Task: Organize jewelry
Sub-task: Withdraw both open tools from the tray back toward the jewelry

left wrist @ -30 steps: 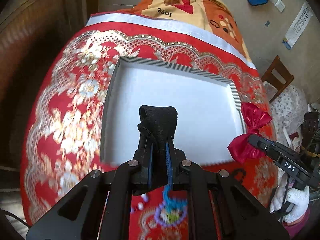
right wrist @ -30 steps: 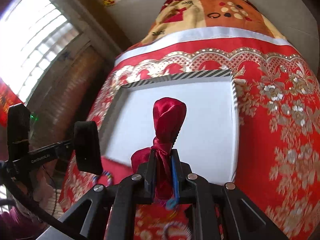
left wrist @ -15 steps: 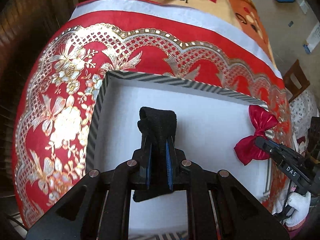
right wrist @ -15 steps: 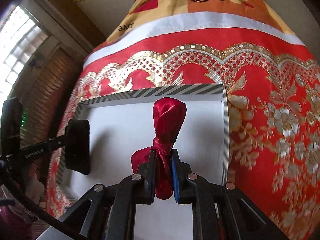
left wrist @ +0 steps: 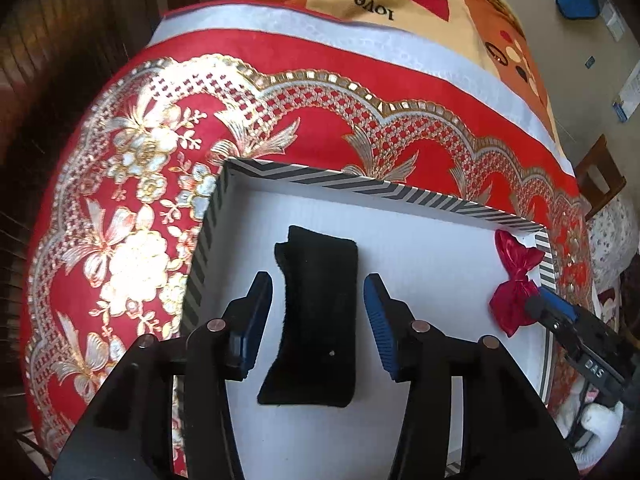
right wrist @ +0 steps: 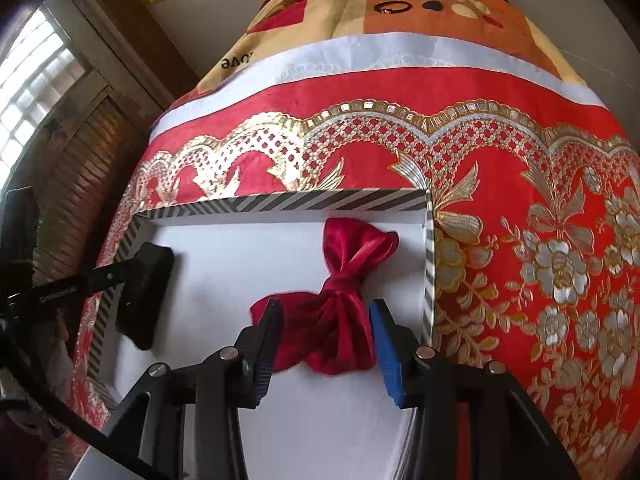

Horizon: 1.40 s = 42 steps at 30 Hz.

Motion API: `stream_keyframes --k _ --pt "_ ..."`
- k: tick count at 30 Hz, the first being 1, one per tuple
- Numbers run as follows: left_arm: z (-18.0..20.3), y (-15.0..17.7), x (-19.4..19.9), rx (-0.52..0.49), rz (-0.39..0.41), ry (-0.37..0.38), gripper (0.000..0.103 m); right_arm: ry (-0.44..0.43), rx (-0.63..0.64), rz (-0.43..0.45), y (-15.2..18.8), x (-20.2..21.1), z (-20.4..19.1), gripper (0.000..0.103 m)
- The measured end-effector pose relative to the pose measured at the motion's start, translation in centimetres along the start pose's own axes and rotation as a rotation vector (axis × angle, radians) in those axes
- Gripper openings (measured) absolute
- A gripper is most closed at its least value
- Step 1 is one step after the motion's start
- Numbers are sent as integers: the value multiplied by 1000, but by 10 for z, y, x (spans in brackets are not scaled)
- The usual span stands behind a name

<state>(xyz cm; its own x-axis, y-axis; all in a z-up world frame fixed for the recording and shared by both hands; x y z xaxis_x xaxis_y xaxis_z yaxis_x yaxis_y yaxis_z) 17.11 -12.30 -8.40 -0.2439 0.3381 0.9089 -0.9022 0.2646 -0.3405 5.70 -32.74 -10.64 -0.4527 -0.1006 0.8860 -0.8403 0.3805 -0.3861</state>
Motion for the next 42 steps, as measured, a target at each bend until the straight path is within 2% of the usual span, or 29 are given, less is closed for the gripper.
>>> stream_keyframes --k 8,17,19,21,23,26,36,42 --pt "7 18 36 -43 57 -33 47 -8 19 25 22 32 -17 43" --pt "18 52 77 -79 99 -56 47 8 31 41 49 74 -34 44" --pt "18 62 86 -88 109 -78 47 9 32 40 57 82 -39 47" --pt "17 72 94 -89 116 -78 47 12 35 46 67 92 -45 55" --pt "15 82 102 -84 122 -74 47 14 38 49 76 100 -49 60" --pt "11 98 114 -83 129 -82 47 19 50 49 91 110 -57 60" --pt "-11 140 137 -92 115 -44 47 74 24 63 145 140 -62 60" --pt "-37 167 149 -29 74 -11 47 100 -18 56 178 153 -55 60"
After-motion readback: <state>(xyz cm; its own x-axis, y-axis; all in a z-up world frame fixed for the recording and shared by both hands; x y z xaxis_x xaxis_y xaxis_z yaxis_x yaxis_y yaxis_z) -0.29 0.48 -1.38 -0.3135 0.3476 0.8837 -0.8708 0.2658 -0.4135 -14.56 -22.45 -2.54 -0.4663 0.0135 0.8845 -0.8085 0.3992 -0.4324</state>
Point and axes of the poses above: each gripper's, at about its wrist camera, not at the fingertips, and x roughly against the way its jaws point, z to its right, y to its underside, the point moved 6 cm from there along -x, roughly the way its jaws point, and after that the axes turned 5 degrees about y, right-handed, at the moved point
